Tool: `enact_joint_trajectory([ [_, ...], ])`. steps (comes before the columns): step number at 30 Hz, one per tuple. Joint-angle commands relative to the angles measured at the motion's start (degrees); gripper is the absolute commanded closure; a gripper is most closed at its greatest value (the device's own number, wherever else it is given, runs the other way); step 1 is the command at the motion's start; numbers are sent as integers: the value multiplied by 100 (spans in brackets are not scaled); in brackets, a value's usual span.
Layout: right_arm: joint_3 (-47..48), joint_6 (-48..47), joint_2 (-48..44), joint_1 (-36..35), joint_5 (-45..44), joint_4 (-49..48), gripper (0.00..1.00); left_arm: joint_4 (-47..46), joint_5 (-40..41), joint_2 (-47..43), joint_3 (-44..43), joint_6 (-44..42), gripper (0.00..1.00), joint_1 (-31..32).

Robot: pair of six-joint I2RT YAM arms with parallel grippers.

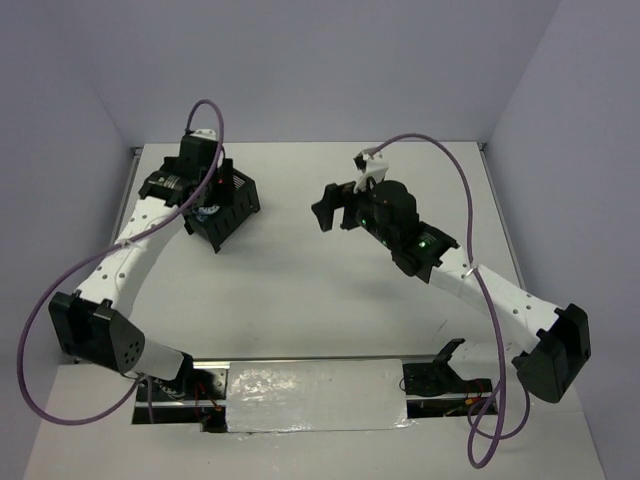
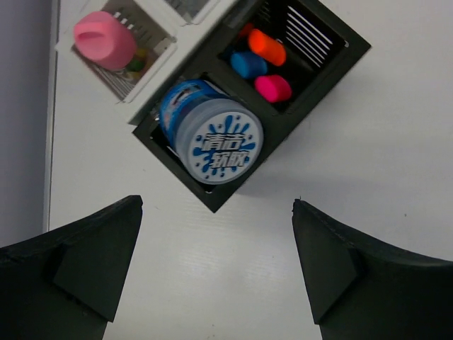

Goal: Sort the stationery into containers
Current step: Place the stationery in the storage box.

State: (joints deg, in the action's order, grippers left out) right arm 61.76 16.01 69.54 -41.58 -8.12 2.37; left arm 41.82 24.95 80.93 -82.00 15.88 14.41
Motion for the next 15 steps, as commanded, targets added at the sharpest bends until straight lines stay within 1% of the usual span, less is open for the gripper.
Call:
enact_joint_trajectory([
  [1, -479, 16, -282, 62, 223, 317, 0, 317, 194, 431, -474, -472, 1, 202],
  [5, -919, -28, -581, 106, 407, 281, 0, 441, 396, 845, -572, -481, 1, 246],
  [8, -1051, -63, -704, 124, 513, 281, 0, 511, 826, 1021, -607, -358, 1, 246],
  [12, -1210, -63, -863, 142, 557, 229, 0, 441, 775, 1180, -686, -428, 1, 255],
  [15, -1368, -37, -994, 150, 601, 132, 0, 441, 933, 1364, -774, -437, 1, 299],
])
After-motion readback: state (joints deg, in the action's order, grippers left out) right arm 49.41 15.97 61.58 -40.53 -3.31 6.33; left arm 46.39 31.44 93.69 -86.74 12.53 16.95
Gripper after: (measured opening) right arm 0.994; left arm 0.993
